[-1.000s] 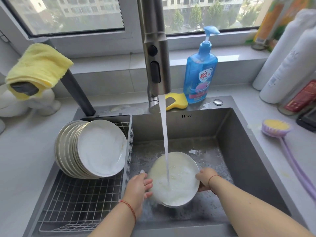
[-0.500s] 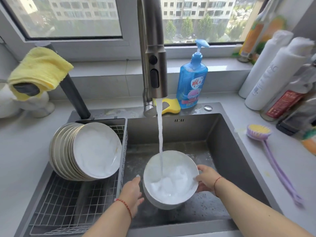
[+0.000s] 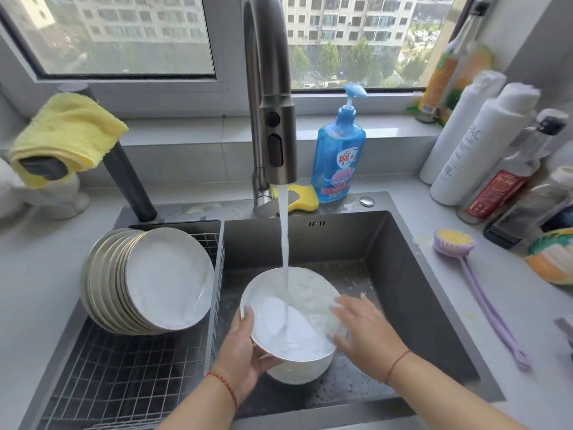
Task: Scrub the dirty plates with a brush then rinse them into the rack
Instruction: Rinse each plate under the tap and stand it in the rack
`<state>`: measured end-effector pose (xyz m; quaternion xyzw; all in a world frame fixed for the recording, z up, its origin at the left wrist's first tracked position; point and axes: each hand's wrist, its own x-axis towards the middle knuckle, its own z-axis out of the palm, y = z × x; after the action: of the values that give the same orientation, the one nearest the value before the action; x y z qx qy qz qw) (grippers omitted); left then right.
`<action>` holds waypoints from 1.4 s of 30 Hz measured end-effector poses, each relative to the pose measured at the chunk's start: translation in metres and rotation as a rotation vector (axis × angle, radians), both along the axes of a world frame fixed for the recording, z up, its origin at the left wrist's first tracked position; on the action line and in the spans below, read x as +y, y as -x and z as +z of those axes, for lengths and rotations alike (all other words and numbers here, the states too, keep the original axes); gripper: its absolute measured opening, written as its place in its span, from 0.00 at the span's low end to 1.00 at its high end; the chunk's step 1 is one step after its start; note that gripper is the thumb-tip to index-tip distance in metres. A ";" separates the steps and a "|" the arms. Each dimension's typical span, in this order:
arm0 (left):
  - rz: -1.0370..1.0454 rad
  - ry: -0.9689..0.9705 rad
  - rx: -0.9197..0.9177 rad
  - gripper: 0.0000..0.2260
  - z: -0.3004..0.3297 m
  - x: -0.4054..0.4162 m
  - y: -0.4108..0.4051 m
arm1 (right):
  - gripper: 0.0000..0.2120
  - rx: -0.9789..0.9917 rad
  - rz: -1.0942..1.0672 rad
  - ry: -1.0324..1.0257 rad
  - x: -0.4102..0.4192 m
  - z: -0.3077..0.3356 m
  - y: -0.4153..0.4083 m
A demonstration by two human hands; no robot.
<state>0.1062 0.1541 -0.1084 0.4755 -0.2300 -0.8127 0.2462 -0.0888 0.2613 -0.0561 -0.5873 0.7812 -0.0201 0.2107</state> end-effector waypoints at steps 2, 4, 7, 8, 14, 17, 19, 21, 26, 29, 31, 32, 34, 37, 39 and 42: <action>0.002 0.034 -0.003 0.18 0.000 -0.001 0.001 | 0.48 -0.024 0.185 -0.112 0.004 0.004 -0.017; -0.036 0.082 -0.008 0.20 0.003 -0.002 0.002 | 0.40 -0.207 0.225 -0.155 0.003 0.010 -0.037; -0.083 0.114 -0.052 0.25 0.006 0.001 0.004 | 0.22 -0.567 0.170 -0.210 -0.016 0.006 -0.059; -0.099 0.129 -0.078 0.25 0.008 0.003 0.005 | 0.22 -0.595 0.201 -0.193 -0.027 -0.003 -0.064; -0.171 0.192 -0.118 0.25 0.021 0.012 0.009 | 0.24 -0.425 0.080 -0.110 -0.080 -0.040 -0.045; -0.125 0.195 -0.131 0.18 0.024 0.008 0.005 | 0.26 -0.137 0.074 -0.196 -0.071 -0.043 -0.020; -0.094 0.190 -0.169 0.16 0.022 0.004 0.003 | 0.25 -0.032 0.101 -0.282 -0.058 -0.037 -0.012; -0.076 0.190 -0.209 0.16 0.021 0.000 0.001 | 0.23 -0.073 0.052 -0.306 -0.044 -0.029 -0.016; -0.069 0.220 -0.245 0.16 0.020 -0.006 0.002 | 0.23 -0.374 0.084 -0.370 -0.013 -0.002 -0.048; -0.085 0.228 -0.238 0.16 0.019 -0.008 0.004 | 0.25 -0.817 -0.085 -0.273 -0.021 0.003 -0.069; -0.083 0.206 -0.262 0.20 0.019 -0.008 0.006 | 0.26 -0.928 -0.041 -0.167 -0.032 -0.005 -0.078; -0.093 0.202 -0.281 0.23 0.018 -0.008 0.008 | 0.24 -0.892 0.016 -0.136 -0.040 -0.004 -0.081; -0.130 0.203 -0.312 0.26 0.017 -0.007 0.011 | 0.21 -0.746 0.016 -0.100 -0.059 -0.006 -0.082; -0.162 0.208 -0.268 0.22 0.020 -0.008 0.013 | 0.22 -0.676 -0.052 -0.034 -0.078 -0.016 -0.077; -0.184 0.221 -0.219 0.19 0.024 -0.007 0.013 | 0.24 -0.562 -0.041 0.003 -0.081 -0.025 -0.065; -0.179 0.215 -0.210 0.17 0.030 -0.004 0.013 | 0.24 -0.348 -0.059 -0.085 -0.075 -0.041 -0.034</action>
<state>0.0934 0.1502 -0.0789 0.5062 -0.3815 -0.7479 0.1969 -0.0545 0.1867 -0.0971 -0.5422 0.7501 -0.0943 0.3666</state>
